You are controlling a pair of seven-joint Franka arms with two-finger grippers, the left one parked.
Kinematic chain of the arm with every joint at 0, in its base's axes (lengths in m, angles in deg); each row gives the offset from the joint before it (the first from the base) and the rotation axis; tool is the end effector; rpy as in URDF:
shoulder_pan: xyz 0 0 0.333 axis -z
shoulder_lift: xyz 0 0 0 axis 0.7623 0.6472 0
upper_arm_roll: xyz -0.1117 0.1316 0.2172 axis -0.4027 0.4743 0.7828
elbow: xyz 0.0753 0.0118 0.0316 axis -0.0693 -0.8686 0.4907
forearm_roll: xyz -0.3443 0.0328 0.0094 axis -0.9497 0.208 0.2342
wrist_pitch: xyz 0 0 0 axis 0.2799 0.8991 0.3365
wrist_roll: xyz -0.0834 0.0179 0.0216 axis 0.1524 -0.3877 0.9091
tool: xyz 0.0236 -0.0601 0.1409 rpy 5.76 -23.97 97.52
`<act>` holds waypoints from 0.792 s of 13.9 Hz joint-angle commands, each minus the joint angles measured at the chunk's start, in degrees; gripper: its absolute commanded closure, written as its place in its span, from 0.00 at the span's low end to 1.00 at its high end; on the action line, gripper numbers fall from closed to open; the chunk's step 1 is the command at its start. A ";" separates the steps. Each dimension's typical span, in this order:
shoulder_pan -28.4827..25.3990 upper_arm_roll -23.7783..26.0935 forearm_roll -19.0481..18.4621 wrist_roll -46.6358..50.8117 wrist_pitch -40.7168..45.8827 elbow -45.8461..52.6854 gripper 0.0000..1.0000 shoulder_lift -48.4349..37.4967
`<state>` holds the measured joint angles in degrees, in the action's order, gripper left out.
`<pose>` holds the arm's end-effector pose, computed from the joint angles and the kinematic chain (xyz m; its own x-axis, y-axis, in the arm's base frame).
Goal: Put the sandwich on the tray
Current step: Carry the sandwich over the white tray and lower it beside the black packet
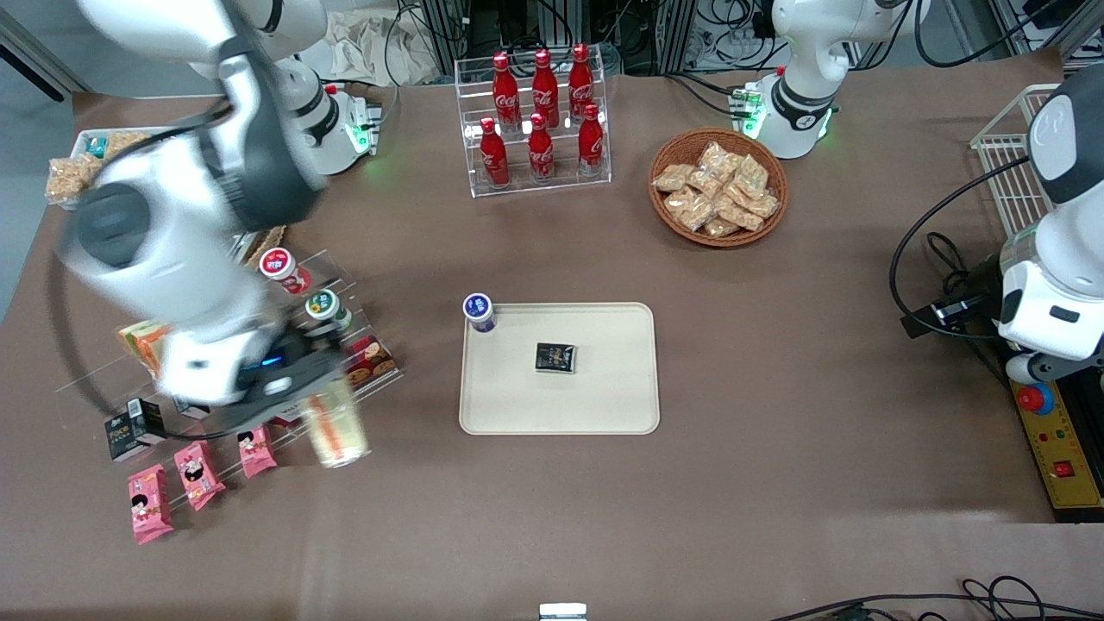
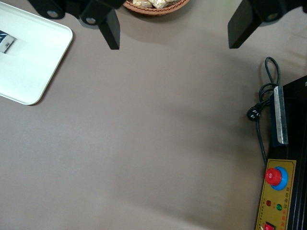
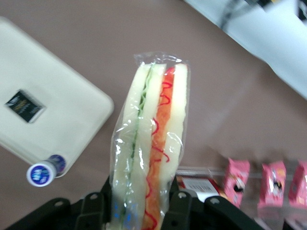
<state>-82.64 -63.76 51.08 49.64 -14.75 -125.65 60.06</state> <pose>0.5749 0.2435 0.4480 0.7715 0.6319 0.0737 0.6258 -0.7747 0.0912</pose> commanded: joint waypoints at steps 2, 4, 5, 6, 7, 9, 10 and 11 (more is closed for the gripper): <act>-7.09 -0.69 -2.63 -2.19 -5.46 -0.05 0.54 5.65; -10.35 -0.69 -6.31 -3.78 -9.23 -0.14 0.54 8.46; -10.71 -0.60 -7.46 -4.39 -11.08 -0.14 0.54 10.04; -11.06 -0.51 -7.64 -6.14 -13.01 -0.23 0.54 11.71; -11.85 -0.60 -7.56 -9.20 -15.12 -0.32 0.54 13.21; -11.86 -0.51 -7.56 -14.31 -17.94 -0.49 0.54 15.41; -11.94 -0.51 -7.64 -16.07 -18.91 -0.49 0.54 16.55; -12.03 -0.51 -7.64 -18.00 -19.88 -0.49 0.53 17.61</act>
<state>-94.38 -63.80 44.66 35.59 -32.55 -126.74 75.85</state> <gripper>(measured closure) 0.533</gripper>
